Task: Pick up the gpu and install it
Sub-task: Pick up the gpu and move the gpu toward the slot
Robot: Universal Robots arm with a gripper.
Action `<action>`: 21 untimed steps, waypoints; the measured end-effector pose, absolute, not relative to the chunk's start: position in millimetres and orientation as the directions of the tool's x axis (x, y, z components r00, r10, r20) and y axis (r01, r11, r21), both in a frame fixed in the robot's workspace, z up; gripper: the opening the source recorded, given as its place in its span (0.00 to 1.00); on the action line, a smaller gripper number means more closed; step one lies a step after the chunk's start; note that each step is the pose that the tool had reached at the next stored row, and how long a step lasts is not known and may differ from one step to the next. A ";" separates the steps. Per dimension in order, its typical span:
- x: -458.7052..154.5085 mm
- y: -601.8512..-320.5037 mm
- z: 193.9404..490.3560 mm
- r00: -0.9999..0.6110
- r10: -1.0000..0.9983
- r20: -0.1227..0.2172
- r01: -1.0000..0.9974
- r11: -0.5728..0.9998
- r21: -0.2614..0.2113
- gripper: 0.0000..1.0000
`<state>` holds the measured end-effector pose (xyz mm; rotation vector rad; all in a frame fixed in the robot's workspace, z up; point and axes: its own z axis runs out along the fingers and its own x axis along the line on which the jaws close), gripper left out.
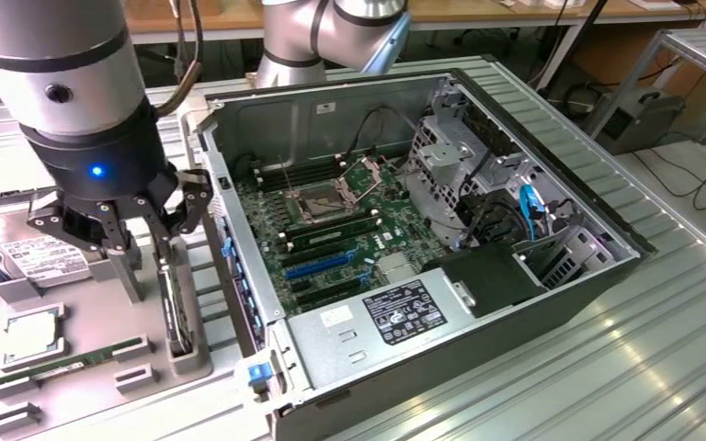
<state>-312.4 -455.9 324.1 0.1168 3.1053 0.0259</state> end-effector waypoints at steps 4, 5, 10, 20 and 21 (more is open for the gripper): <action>-312.4 -455.9 281.7 -0.997 0.075 -0.033 0.075 0.997 0.018 0.36; -312.3 -455.9 280.8 -0.997 0.075 -0.033 0.075 0.997 0.018 0.36; -312.4 -455.9 280.1 -0.997 0.075 -0.034 0.075 0.997 0.018 0.36; -314.2 -455.9 271.2 -0.995 0.075 -0.060 0.074 0.997 0.021 0.36; -315.2 -455.9 270.1 -0.995 0.075 -0.060 0.074 0.997 0.021 0.36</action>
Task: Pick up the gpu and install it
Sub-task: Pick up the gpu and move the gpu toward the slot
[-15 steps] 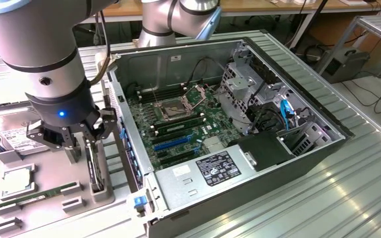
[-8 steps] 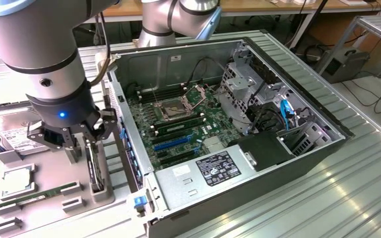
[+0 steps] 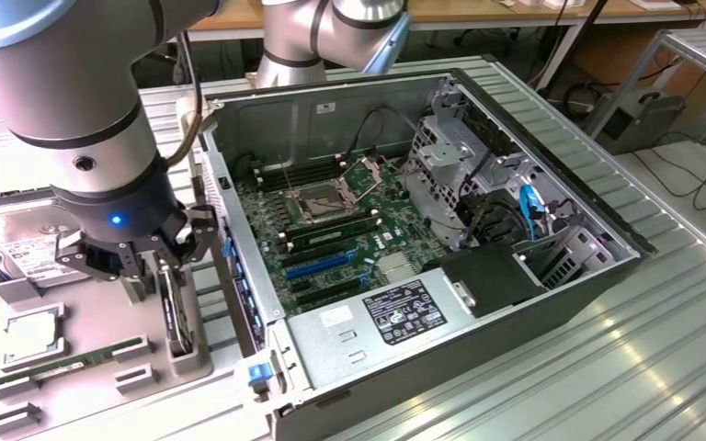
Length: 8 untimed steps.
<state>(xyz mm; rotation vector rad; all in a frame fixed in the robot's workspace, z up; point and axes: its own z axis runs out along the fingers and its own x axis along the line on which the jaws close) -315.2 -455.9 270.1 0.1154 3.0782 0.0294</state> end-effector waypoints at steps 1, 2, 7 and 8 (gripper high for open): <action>-315.9 -455.9 269.0 -0.995 0.075 -0.061 0.074 0.997 0.021 0.36; -316.2 -455.9 267.6 -0.995 0.075 -0.062 0.074 0.997 0.022 0.36; -316.4 -455.4 261.0 -0.995 0.075 -0.063 0.074 0.997 0.022 0.36; -316.4 -455.0 260.0 -0.995 0.076 -0.063 0.074 0.997 0.022 0.36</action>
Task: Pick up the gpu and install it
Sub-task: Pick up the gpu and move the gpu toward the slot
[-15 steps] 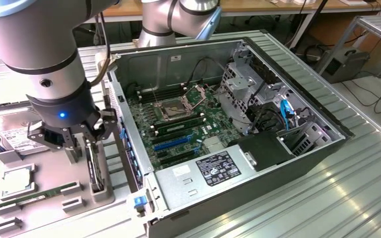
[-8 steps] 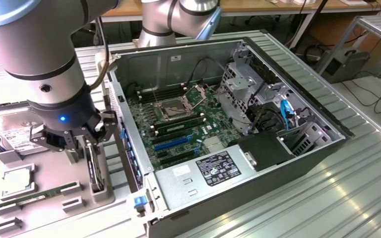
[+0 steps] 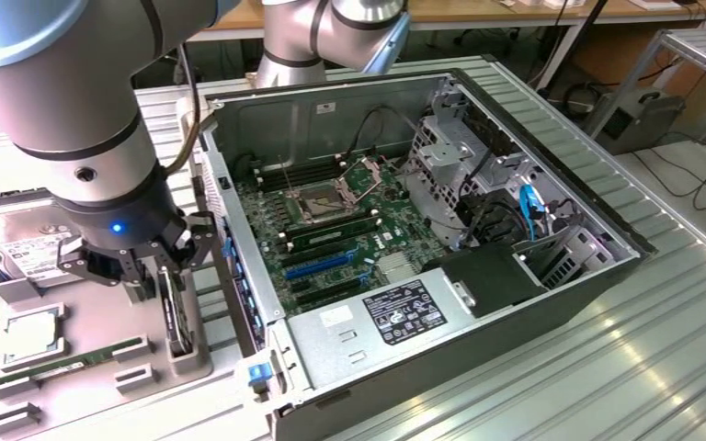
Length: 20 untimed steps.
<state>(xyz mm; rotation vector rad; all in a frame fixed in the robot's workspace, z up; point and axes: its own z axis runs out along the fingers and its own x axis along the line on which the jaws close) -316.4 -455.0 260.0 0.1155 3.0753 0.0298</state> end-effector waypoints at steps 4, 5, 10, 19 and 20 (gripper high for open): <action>-317.2 -453.1 254.8 -0.995 0.076 -0.063 0.074 0.997 0.024 0.36; -317.4 -452.7 253.9 -0.995 0.076 -0.063 0.074 0.997 0.024 0.36; -318.0 -448.6 249.4 -0.995 0.076 -0.064 0.074 0.997 0.029 0.36; -317.9 -445.3 243.5 -0.995 0.074 -0.065 0.072 0.997 0.029 0.36; -317.9 -445.2 243.2 -0.995 0.074 -0.064 0.072 0.997 0.029 0.36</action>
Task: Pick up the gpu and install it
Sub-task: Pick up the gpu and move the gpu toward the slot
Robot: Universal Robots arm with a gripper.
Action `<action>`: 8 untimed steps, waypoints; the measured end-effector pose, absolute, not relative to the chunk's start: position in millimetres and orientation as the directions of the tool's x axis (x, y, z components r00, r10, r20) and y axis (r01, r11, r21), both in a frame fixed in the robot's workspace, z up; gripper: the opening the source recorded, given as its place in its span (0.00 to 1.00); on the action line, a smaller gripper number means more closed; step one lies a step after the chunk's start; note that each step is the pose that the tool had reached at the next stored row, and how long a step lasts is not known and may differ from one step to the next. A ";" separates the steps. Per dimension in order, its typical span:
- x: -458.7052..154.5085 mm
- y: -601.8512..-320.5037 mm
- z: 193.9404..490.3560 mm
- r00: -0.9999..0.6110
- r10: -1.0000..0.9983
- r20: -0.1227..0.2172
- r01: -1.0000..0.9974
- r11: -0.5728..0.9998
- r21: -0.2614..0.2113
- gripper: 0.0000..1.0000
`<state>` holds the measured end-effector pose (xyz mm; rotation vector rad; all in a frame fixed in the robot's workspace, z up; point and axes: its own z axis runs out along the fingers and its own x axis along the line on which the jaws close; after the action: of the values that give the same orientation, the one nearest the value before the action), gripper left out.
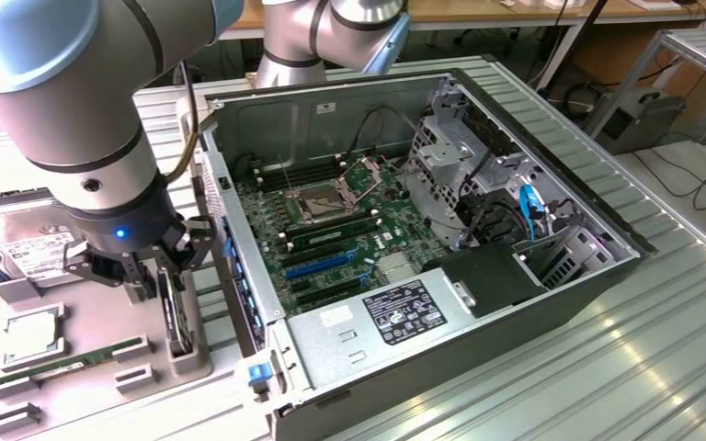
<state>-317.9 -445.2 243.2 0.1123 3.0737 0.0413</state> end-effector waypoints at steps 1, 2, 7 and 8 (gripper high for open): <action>-317.9 -445.1 242.7 -0.995 0.074 -0.064 0.072 0.997 0.029 0.36; -317.9 -445.0 242.2 -0.995 0.074 -0.065 0.072 0.997 0.029 0.36; -317.9 -445.1 241.5 -0.995 0.074 -0.064 0.072 0.997 0.029 0.28; -317.9 -445.1 241.5 -0.995 0.074 -0.065 0.072 0.997 0.029 0.28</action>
<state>-317.9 -445.1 241.5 0.1121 3.0737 0.0413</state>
